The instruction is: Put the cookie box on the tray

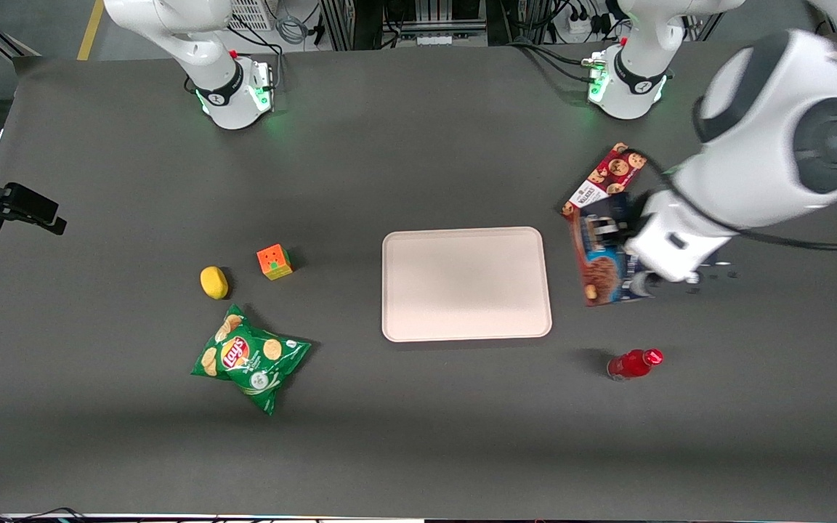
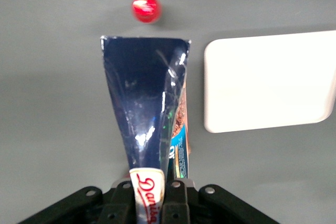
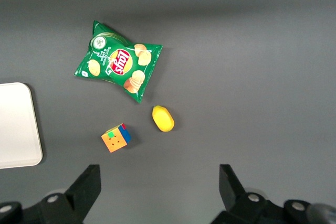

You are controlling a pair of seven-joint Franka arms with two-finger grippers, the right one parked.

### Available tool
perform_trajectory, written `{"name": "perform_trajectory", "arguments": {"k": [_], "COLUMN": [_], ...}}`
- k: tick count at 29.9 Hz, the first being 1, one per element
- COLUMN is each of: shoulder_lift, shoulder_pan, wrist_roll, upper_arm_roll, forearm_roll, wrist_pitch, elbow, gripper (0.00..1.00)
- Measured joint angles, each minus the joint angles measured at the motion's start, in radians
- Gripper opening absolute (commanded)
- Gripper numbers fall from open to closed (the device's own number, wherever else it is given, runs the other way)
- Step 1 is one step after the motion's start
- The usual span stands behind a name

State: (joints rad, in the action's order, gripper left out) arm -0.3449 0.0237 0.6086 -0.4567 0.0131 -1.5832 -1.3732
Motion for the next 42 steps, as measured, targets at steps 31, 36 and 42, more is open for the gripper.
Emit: {"name": "perform_trajectory", "arguments": {"k": [31,36,42], "shoulder_lift": [-0.056,-0.065,-0.083], "shoulder_pan": [0.036,0.035,0.032], "wrist_roll": [0.066,0.071,0.071], "upper_arm_roll": [-0.061,-0.058,-0.046], "forearm_roll": [-0.239,-0.239,-0.24], "wrist_pitch": [-0.61,-0.634,-0.659], "elbow": [-0.477,-0.506,-0.513], "gripper": [0.0,0.0,0.0]}}
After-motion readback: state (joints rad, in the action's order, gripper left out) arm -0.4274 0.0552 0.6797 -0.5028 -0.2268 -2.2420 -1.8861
